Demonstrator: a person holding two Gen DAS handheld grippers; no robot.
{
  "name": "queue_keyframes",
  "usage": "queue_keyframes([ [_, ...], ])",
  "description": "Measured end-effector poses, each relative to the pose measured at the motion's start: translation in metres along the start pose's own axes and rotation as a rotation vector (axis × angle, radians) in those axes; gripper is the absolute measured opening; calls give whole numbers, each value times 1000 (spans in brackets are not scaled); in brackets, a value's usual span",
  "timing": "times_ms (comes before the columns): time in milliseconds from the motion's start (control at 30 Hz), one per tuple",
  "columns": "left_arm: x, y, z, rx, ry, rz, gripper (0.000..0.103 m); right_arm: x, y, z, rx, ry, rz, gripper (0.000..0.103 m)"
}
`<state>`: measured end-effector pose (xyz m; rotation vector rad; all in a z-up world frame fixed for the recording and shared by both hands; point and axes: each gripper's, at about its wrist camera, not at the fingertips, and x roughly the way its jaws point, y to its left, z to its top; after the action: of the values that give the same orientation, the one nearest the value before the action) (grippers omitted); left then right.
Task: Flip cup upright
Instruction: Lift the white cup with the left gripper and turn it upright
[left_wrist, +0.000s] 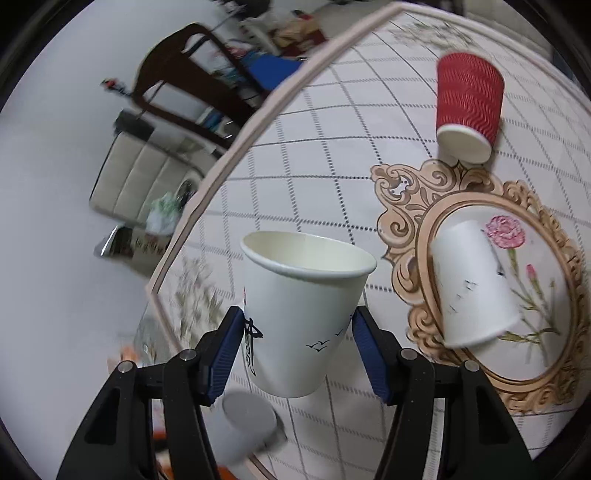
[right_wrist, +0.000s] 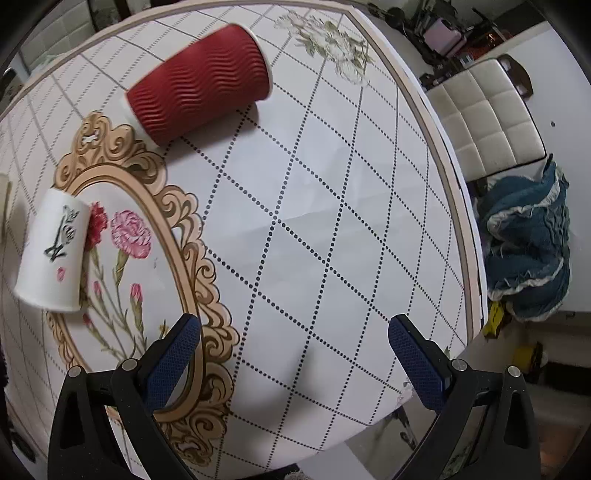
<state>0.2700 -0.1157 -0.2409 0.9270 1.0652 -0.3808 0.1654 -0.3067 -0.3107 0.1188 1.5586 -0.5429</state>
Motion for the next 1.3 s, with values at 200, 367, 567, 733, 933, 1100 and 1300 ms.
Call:
queue_keyframes([
  [200, -36, 0, -38, -254, 105, -83, 58, -19, -6, -23, -66, -44, 27, 103],
  [367, -41, -21, -71, -498, 207, -192, 58, -14, -19, -38, -94, -59, 56, 103],
  [567, -17, -56, -116, -807, 354, -384, 58, 18, -24, -47, -142, -27, 83, 103],
  [733, 20, -73, -144, -997, 452, -502, 58, 33, -19, -55, -175, -5, 71, 103],
  [933, 42, -80, -148, -1013, 460, -506, 60, 41, -18, -62, -199, 11, 42, 103],
  [1100, 46, -85, -142, -949, 446, -492, 82, 45, -24, -63, -168, 24, 40, 103],
  [1300, 47, -89, -139, -896, 431, -467, 94, 49, -27, -64, -162, 31, 32, 103],
])
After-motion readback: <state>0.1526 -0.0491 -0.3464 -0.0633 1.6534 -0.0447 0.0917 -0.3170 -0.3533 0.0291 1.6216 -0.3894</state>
